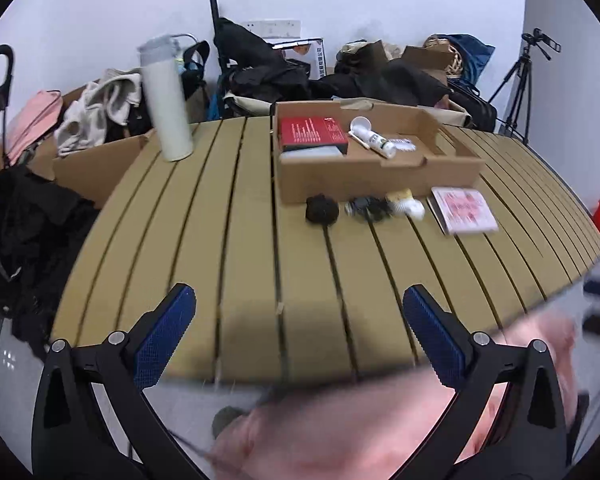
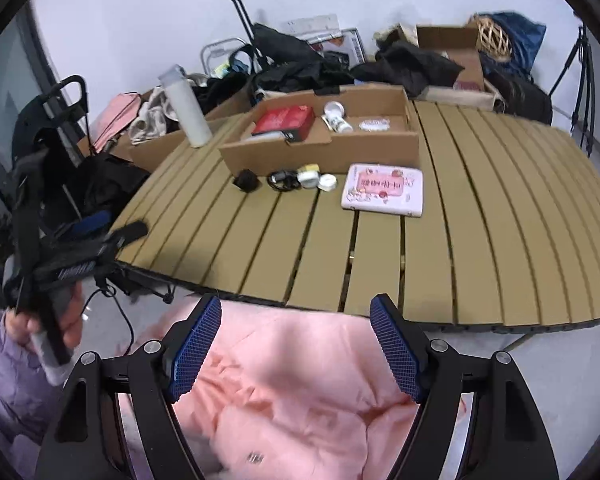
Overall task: Organize objects
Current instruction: 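Grasp the black pouch with the left tool while the right tool grasps a small white cap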
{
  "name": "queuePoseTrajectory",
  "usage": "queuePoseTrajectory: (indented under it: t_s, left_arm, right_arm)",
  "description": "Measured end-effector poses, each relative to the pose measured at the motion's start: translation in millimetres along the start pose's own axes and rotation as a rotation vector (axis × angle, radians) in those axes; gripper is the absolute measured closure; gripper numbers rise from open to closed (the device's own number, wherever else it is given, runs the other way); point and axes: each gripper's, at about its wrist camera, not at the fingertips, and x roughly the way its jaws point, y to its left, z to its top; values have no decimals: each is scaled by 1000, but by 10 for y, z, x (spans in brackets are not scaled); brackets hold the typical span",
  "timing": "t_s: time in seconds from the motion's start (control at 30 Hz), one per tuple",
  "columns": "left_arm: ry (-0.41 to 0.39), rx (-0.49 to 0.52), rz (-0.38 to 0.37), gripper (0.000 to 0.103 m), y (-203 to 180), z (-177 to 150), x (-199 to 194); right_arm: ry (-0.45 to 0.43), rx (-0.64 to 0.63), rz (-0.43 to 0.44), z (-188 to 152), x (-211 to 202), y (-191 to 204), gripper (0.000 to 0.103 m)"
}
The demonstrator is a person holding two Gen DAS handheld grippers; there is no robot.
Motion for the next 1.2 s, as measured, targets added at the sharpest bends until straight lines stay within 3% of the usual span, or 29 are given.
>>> queuePoseTrajectory:
  t_s: [0.2, 0.37, 0.47, 0.53, 0.7, 0.8, 0.83, 0.97, 1.2]
  left_arm:
    - [54, -38, -16, 4, -67, 450, 932]
    - [126, -96, -53, 64, -69, 520, 1484]
    - [132, -155, -106, 72, 3, 451, 1599]
    - [124, -155, -119, 73, 12, 412, 1550]
    - [134, -180, -136, 74, 108, 271, 1249]
    - [115, -200, -135, 74, 166, 189, 968]
    - [107, -207, -132, 74, 185, 165, 872]
    - [77, -226, -114, 74, 251, 68, 510]
    - [38, -187, -94, 74, 169, 2, -75]
  right_arm:
    - [53, 88, 18, 144, 456, -282, 23]
    - [33, 69, 33, 414, 717, -341, 24]
    - [31, 23, 40, 672, 979, -294, 34]
    - [37, 3, 37, 880, 1244, -262, 44]
    - [55, -1, 30, 1299, 1874, -188, 54]
    - [119, 15, -27, 1390, 2226, -152, 72]
    - [111, 23, -19, 1394, 2249, -157, 72]
    - [75, 14, -34, 1375, 2129, -107, 72]
    - [-32, 53, 12, 1069, 1183, -109, 72]
